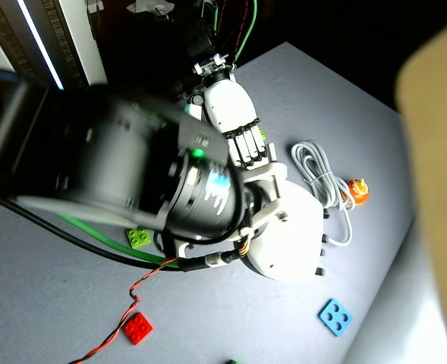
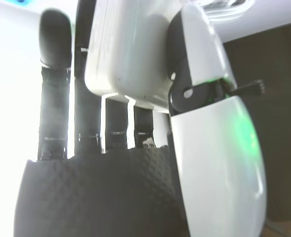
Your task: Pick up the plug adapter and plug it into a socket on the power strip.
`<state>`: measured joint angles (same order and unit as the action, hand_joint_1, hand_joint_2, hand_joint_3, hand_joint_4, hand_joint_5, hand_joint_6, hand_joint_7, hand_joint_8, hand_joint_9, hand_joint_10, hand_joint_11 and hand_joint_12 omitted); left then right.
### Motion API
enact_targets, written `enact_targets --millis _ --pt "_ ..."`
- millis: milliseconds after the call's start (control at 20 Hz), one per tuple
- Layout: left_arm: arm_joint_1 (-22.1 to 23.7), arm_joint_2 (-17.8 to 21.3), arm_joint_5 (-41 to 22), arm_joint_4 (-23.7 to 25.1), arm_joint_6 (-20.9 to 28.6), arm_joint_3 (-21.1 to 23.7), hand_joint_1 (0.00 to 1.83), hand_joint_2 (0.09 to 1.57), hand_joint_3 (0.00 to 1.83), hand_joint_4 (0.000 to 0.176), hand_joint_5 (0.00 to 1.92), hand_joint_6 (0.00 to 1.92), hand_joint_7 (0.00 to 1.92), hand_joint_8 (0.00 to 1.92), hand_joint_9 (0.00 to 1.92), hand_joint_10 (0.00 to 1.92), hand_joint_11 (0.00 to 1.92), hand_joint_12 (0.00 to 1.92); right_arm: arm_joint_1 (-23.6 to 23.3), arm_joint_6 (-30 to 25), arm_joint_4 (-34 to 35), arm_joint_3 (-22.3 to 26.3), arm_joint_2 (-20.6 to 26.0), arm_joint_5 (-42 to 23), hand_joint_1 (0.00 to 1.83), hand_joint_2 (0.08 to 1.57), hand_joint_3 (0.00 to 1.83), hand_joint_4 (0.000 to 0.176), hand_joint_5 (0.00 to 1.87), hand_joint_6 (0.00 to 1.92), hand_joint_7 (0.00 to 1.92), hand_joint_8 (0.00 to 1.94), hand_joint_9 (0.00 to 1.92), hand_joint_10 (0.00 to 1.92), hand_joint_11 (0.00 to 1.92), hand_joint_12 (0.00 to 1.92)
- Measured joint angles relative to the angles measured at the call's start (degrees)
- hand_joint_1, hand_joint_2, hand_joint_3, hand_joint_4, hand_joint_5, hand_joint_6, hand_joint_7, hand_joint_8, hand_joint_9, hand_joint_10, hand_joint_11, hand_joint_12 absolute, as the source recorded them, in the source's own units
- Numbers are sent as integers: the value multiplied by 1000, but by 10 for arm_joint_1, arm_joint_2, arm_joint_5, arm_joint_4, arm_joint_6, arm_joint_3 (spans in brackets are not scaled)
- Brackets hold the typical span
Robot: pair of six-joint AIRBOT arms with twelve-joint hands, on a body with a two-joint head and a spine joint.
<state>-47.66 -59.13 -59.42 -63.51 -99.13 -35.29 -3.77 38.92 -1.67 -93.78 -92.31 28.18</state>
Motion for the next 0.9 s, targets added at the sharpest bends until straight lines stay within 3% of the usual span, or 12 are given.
enact_targets --millis 250,600,650,750,900 --pt "0 0 0 0 0 0 0 1244 0 0 50 2 103 1 108 1 0 446 9 -176 -240 0 -48 20 1239 1122 0 0 861 1085 1090 918 1135 464 677 1257" --pt "0 0 -1 1 0 0 0 1244 0 0 38 5 77 1 89 1 0 420 16 -264 -386 1 -98 -18 1239 1118 0 0 875 1065 1091 913 1133 455 678 1274" --pt "0 0 -1 1 0 0 0 1251 1 0 40 3 80 1 89 1 0 402 19 -281 -416 1 -104 -20 1350 1111 0 0 848 1062 1061 895 999 994 680 1282" --pt "0 0 -2 1 0 1 0 1252 1 0 40 3 92 6 93 4 0 398 24 -289 -431 -2 -116 -23 1244 1116 0 0 877 1060 1093 909 1074 626 701 1256" --pt "0 0 -2 1 0 1 0 1251 0 0 24 1 72 0 70 1 0 335 36 -294 -434 -12 -133 -26 1244 1115 1 0 870 1065 1104 899 1137 487 699 1253"
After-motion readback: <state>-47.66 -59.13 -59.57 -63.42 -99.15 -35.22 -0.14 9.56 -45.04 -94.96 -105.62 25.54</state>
